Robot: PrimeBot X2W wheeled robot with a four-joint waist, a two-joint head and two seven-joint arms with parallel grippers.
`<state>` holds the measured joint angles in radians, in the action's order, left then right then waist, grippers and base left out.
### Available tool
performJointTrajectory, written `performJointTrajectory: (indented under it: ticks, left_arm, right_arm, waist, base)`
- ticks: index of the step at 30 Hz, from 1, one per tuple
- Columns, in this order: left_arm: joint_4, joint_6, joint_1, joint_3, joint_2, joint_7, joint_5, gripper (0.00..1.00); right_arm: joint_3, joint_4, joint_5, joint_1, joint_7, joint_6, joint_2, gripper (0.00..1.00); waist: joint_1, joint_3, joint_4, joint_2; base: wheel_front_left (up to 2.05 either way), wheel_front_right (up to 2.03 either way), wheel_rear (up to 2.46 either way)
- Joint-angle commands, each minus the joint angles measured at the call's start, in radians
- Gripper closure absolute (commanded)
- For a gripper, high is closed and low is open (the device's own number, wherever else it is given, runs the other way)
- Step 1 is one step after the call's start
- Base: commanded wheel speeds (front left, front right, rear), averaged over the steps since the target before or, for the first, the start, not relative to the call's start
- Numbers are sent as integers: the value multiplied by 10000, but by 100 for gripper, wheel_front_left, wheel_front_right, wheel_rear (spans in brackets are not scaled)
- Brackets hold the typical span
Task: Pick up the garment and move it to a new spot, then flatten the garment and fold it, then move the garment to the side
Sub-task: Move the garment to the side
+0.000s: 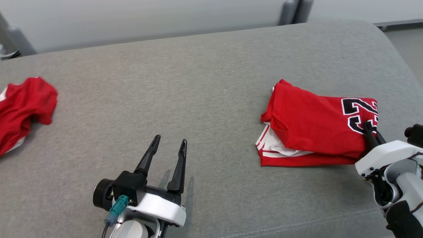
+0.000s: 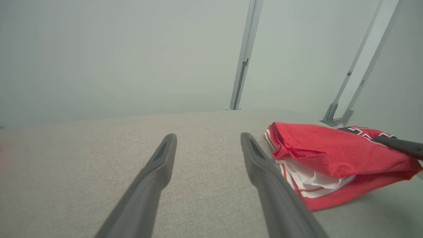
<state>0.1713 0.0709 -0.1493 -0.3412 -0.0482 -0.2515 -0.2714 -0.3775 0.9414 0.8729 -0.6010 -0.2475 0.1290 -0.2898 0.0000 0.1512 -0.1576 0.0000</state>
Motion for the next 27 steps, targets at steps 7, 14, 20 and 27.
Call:
performJointTrajectory:
  ticks: [7,14,20,27]
  left_arm:
    - [-179,-106,-325,354,-20,-103,187,0]
    - [-193,-103,-398,309,-20,-103,215,0]
    - [-458,-201,-521,219,-20,-103,-53,0]
    - [-1011,-228,-879,95,-20,-103,-32,0]
  right_arm:
    - [21,-360,-293,283,-142,17,81,100]
    - [-66,-409,-389,238,-142,17,121,100]
    - [148,-661,-750,-355,-143,17,-96,100]
    - [606,-975,-621,-1872,-143,17,-249,100]
  waist:
    - [0,-98,-1276,0]
    - [0,-17,-1678,0]
    - [0,286,-1527,0]
    - [0,944,-995,0]
  base:
    - [0,0,0]
    - [0,0,0]
    - [0,0,0]
    - [0,0,0]
